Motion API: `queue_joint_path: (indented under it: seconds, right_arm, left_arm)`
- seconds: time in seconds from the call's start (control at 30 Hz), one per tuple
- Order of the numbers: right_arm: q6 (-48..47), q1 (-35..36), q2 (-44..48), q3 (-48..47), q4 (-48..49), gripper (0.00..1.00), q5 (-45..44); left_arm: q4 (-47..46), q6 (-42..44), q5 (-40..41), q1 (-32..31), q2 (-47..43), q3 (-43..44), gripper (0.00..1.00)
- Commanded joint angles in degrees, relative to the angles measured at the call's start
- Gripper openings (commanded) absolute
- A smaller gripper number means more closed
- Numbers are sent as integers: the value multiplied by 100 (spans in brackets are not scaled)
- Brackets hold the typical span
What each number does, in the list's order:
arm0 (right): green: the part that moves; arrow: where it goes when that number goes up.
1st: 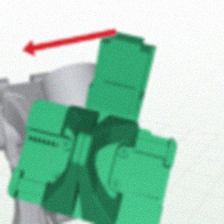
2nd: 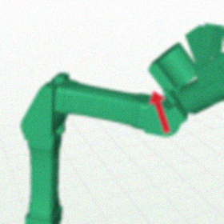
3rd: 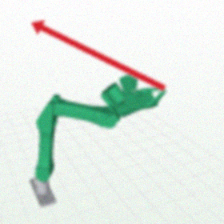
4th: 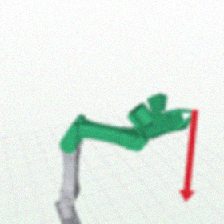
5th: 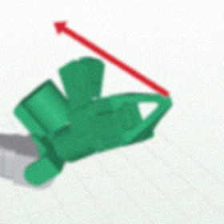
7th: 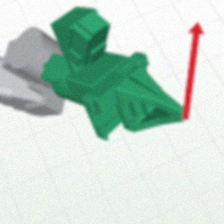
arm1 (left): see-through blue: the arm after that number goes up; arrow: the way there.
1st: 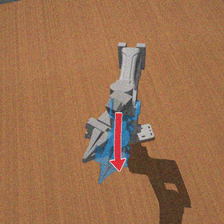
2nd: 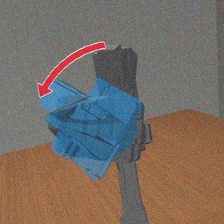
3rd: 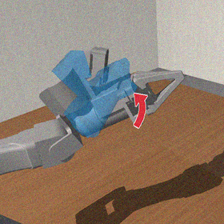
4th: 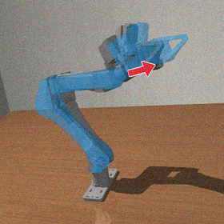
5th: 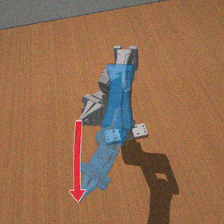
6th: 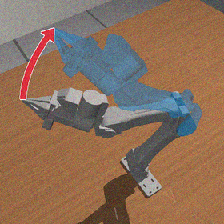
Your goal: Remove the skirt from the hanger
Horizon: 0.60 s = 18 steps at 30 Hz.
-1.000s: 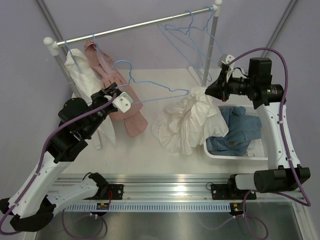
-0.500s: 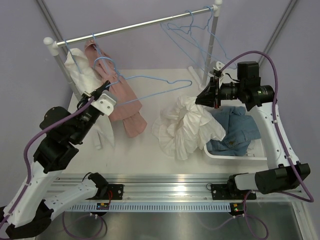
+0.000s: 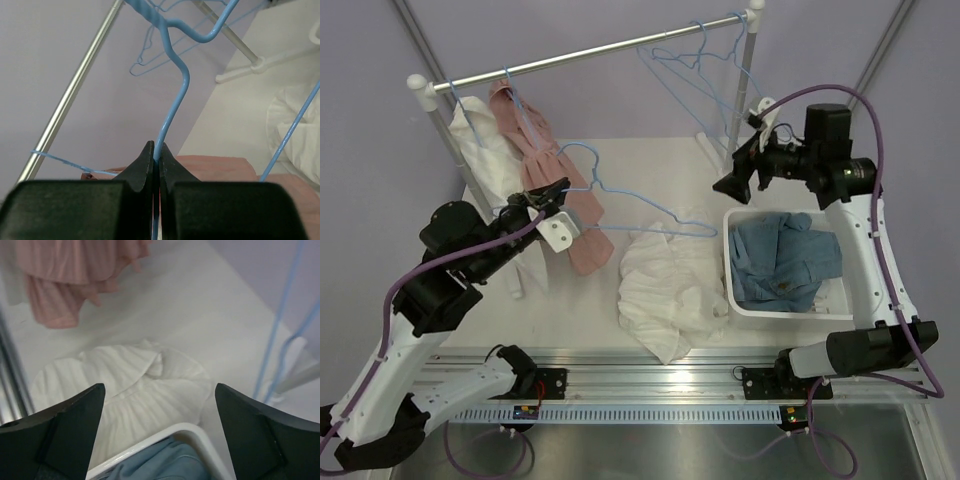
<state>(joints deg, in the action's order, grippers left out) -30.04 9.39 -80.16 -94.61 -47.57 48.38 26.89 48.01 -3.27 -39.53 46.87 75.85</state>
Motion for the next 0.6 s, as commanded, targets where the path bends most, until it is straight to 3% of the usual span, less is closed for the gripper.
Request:
queue_joint_path:
  seconds: [0.0,0.1,0.13,0.27,0.4,0.57]
  right_arm:
    - [455,-323,-52,-786,697,100,-629]
    - [473,-359,-245,-1445,164,100,169]
    - [369,-359,-324,-1620,-92,99,1077]
    - [227,-157,-536,-2385,-1112,99,2824]
    - [-316,798,-115,-2098,-1527,100,2503]
    - [-371,1311,159,-1430,-1291,99,1965]
  left_arm:
    - [544,534,-639,7,243,386,0]
    - [598,596,-1000,7,410,404,0]
    - [606,596,-1113,7,463,404,0]
    - [886,701,-1211,7,814,623,0]
    - [800,754,-1282,-2,1008,843,0]
    - [712,789,-1501,-2,1289,1036,0]
